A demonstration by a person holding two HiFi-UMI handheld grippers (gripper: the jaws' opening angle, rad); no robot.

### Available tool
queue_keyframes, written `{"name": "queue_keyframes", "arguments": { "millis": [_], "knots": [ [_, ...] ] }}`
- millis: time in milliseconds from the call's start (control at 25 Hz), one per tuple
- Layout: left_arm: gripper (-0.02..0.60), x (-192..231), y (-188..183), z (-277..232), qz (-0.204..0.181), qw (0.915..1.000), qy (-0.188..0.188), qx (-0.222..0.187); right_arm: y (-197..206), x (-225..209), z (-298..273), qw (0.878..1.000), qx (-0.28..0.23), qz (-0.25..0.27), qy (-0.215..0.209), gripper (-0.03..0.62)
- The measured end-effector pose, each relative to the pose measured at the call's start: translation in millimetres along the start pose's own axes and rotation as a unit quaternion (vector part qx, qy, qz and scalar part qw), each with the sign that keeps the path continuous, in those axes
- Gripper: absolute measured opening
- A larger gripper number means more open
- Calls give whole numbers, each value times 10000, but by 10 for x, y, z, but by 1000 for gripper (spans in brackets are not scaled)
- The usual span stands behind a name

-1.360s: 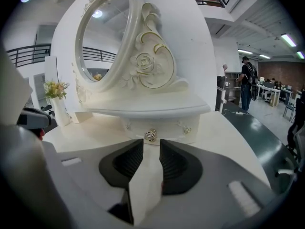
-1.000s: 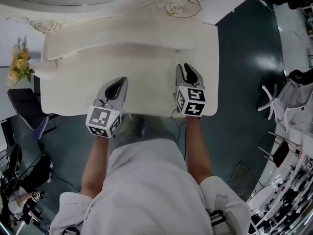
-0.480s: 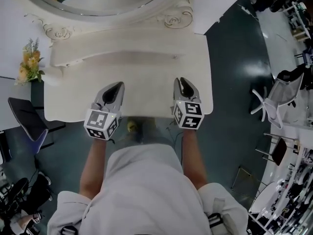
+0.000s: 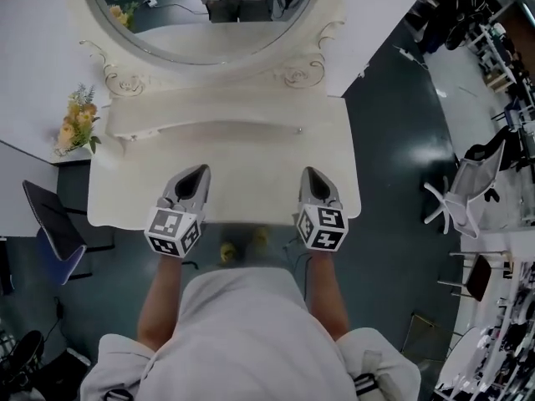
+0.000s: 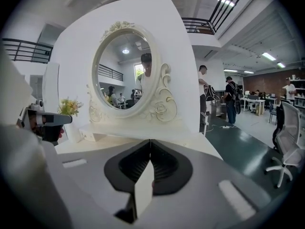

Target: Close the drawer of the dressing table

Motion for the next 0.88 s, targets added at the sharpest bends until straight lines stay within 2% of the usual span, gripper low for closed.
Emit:
{"name": "queue_keyframes", "arguments": {
  "millis": [200, 440, 880],
  "knots": [
    [0, 37, -91, 203, -40, 9998, -87, -147, -138, 180, 190, 9993, -298, 141, -152, 3],
    [0, 86, -241, 379, -86, 9991, -156, -382, -289, 375, 340, 9976, -426, 438, -327, 2],
    [-1, 105, -374, 604, -229, 9978, -163, -601, -306, 422, 565, 9969, -577, 487, -211, 2]
  ]
}}
Point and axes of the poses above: the fingertips, and each gripper's own axes: z backward along the fingers, x to its left, y out of its underside, the point moved 5 cm from there along z, backward along the fingers, and after that the axes turned 11 degrees about x, right-handed, at the moved point
